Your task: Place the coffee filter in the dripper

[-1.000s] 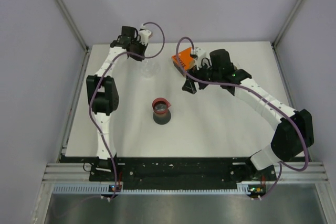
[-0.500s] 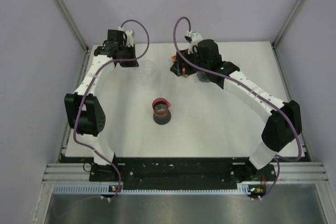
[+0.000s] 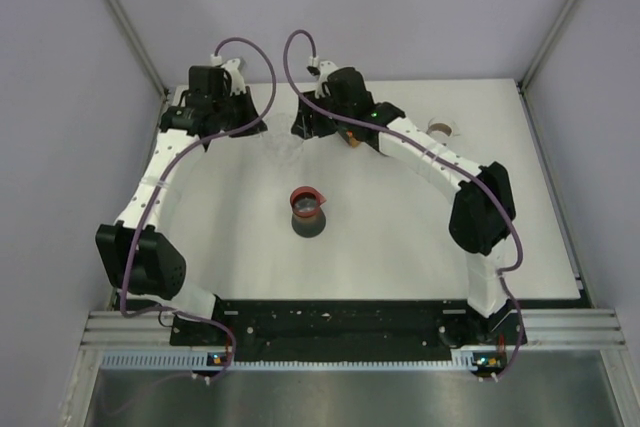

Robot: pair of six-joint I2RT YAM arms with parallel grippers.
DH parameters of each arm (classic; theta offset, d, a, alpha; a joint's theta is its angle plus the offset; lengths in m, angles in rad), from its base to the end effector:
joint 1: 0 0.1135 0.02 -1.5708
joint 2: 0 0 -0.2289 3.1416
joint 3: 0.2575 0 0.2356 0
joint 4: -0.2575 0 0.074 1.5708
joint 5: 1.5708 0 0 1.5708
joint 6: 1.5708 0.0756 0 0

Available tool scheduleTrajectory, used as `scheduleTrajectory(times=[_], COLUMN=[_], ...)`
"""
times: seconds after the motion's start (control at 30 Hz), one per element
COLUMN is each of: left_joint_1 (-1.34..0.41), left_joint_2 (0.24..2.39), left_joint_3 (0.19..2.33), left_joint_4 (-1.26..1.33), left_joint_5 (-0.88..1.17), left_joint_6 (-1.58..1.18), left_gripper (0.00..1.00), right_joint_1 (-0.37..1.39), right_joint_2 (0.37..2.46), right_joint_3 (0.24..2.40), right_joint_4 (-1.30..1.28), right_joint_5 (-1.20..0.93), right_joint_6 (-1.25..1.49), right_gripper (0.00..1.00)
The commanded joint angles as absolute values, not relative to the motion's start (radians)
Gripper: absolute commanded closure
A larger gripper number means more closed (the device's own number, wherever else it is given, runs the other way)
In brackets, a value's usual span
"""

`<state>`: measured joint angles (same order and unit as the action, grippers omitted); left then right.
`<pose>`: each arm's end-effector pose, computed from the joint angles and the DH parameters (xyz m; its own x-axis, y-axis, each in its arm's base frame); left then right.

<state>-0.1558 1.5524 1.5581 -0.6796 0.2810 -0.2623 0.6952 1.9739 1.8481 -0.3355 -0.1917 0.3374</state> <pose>0.3503 -0.0762 0.3122 -0.6896 -0.1439 -0.7098 0.1909 0.9093 -0.3698 0.3564 0.3160 0.2890 -0.5741 -0.0557 -0.8169 -0.6038 0.7026 0.3765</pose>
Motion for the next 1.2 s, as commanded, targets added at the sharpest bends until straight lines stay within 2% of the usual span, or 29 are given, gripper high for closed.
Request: scheduleTrajectory(times=[0.0,0.2,0.23,0.3,0.33,0.4,0.43,0.53,0.63,0.83,1.17], left_joint_1=[-0.161,-0.169,-0.169,-0.169,-0.169,-0.169,-0.167,-0.166,-0.161,-0.149,-0.147], left_joint_2=[1.474,1.447,1.442,1.434,1.428,1.414,1.402,1.365,1.310,1.250,1.252], left_joint_3=[1.539,1.516,1.514,1.519,1.523,1.545,1.554,1.575,1.565,1.534,1.497], left_joint_4=[-0.603,-0.606,-0.618,-0.644,-0.662,-0.695,-0.709,-0.739,-0.730,-0.718,-0.715], left_joint_5=[0.317,0.357,0.363,0.374,0.373,0.367,0.361,0.328,0.282,0.218,0.241], left_joint_6=[-0.311,-0.327,-0.322,-0.293,-0.278,-0.241,-0.226,-0.180,-0.132,-0.081,-0.092], left_gripper=[1.00,1.00,1.00,1.00,0.95,0.63,0.53,0.35,0.25,0.22,0.23], right_joint_1=[0.724,0.726,0.726,0.726,0.724,0.724,0.724,0.724,0.726,0.738,0.799], right_joint_2=[1.996,1.996,1.988,1.964,1.947,1.916,1.899,1.843,1.781,1.698,1.744], right_joint_3=[1.925,1.925,1.922,1.902,1.896,1.878,1.872,1.839,1.772,1.657,1.652], right_joint_4=[-0.371,-0.385,-0.393,-0.403,-0.408,-0.425,-0.436,-0.472,-0.482,-0.517,-0.583], right_joint_5=[-0.248,-0.317,-0.321,-0.325,-0.327,-0.336,-0.339,-0.351,-0.365,-0.365,-0.285], right_joint_6=[0.350,0.357,0.354,0.347,0.339,0.328,0.325,0.331,0.341,0.345,0.325], right_gripper=[0.58,0.98,1.00,1.00,1.00,1.00,1.00,1.00,1.00,1.00,1.00])
